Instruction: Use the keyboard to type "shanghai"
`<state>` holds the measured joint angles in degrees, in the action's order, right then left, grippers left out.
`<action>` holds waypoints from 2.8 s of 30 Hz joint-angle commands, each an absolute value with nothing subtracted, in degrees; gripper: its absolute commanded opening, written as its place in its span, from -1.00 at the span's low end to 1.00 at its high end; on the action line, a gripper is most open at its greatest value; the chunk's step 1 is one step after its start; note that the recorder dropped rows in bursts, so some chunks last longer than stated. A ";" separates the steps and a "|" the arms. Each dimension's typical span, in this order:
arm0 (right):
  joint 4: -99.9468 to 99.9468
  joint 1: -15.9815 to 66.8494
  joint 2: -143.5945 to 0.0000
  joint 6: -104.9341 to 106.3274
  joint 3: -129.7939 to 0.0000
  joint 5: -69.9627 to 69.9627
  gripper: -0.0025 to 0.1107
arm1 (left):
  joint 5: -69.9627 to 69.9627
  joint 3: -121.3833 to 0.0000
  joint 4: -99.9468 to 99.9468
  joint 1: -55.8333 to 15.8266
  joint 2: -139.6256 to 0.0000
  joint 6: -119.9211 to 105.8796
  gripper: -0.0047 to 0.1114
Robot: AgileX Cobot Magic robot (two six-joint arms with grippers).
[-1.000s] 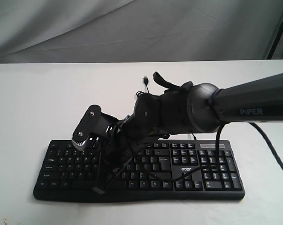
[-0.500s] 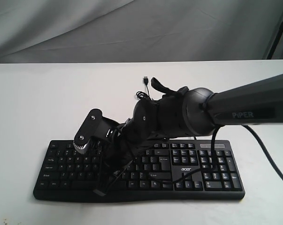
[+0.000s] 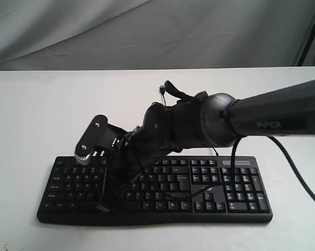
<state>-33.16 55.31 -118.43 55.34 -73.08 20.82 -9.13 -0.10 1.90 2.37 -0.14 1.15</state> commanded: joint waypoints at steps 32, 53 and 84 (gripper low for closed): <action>-31.49 60.07 -132.46 55.22 -97.45 32.98 -0.96 | -8.79 0.00 1.90 2.00 0.00 1.31 -0.92; -30.35 59.96 -133.60 54.54 -97.45 33.32 -0.96 | -8.79 0.00 1.90 2.00 0.00 1.31 -0.92; -29.05 51.84 -116.39 51.24 -71.46 21.20 -0.96 | -8.79 0.00 1.90 2.00 0.00 1.31 -0.92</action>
